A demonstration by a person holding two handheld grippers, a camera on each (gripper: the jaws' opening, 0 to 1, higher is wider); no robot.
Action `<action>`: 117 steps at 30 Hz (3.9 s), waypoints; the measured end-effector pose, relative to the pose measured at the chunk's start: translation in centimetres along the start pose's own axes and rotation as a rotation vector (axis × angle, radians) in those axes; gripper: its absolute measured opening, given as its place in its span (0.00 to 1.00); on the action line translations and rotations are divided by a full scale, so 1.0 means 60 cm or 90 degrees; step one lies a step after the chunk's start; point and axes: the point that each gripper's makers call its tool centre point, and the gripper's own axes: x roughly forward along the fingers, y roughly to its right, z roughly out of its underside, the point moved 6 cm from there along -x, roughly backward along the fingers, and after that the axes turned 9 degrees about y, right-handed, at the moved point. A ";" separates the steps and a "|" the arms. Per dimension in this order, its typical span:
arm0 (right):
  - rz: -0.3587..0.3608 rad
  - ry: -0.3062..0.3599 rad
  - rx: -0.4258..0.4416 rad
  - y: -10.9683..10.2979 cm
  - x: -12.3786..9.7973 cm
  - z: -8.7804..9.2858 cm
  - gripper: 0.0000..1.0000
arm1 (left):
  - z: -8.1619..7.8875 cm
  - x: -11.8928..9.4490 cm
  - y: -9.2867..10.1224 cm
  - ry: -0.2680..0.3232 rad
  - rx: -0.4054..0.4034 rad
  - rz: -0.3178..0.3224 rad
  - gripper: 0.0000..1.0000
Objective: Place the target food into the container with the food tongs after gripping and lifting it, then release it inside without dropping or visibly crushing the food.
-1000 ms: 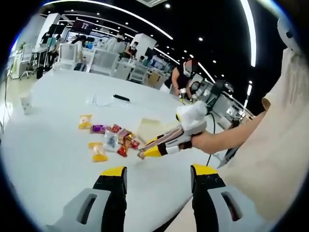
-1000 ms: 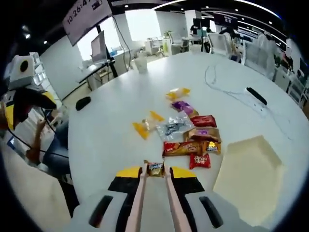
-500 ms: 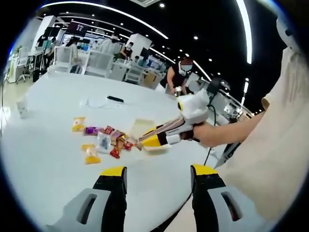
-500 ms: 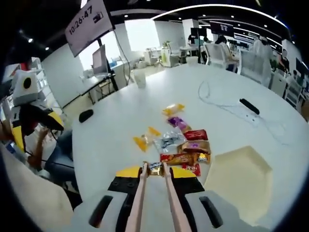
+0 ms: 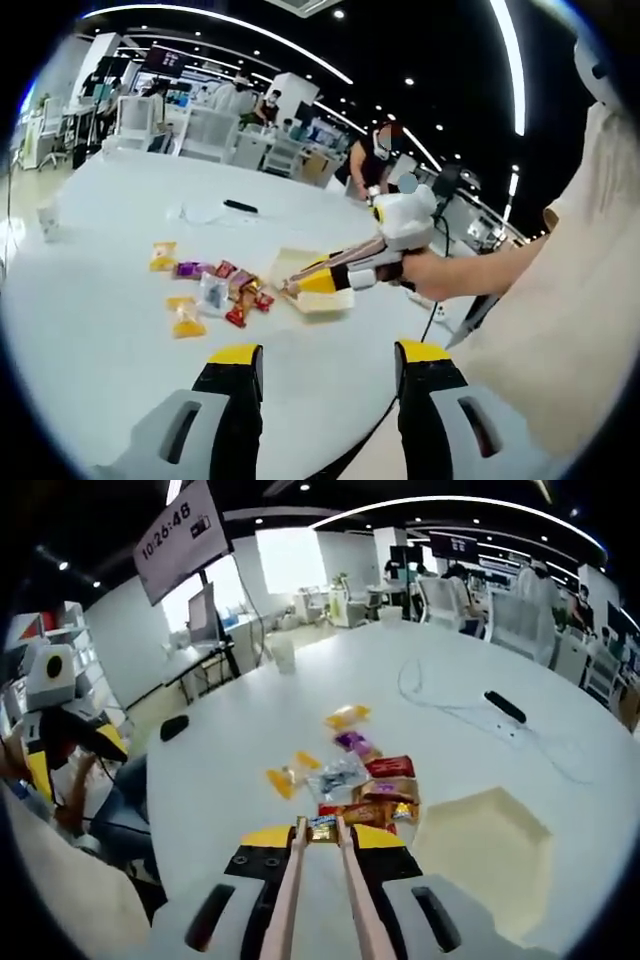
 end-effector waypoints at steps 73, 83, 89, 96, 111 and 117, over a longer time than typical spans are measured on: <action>0.189 0.093 0.067 0.158 -0.127 -0.039 0.21 | -0.004 0.043 0.028 -0.022 0.022 0.050 0.52; 0.205 0.098 0.073 0.171 -0.137 -0.039 0.21 | 0.000 0.043 0.028 -0.022 0.016 0.048 0.52; 0.206 0.098 0.074 0.171 -0.138 -0.038 0.21 | 0.000 0.045 0.029 -0.022 0.016 0.051 0.52; 0.219 0.102 0.087 0.179 -0.147 -0.033 0.21 | 0.001 0.042 0.028 -0.021 0.015 0.048 0.52; 0.221 0.096 0.084 0.177 -0.152 -0.028 0.22 | 0.003 0.044 0.031 -0.024 0.015 0.051 0.52; 0.221 0.100 0.083 0.178 -0.151 -0.032 0.22 | 0.004 0.044 0.031 -0.025 0.015 0.050 0.52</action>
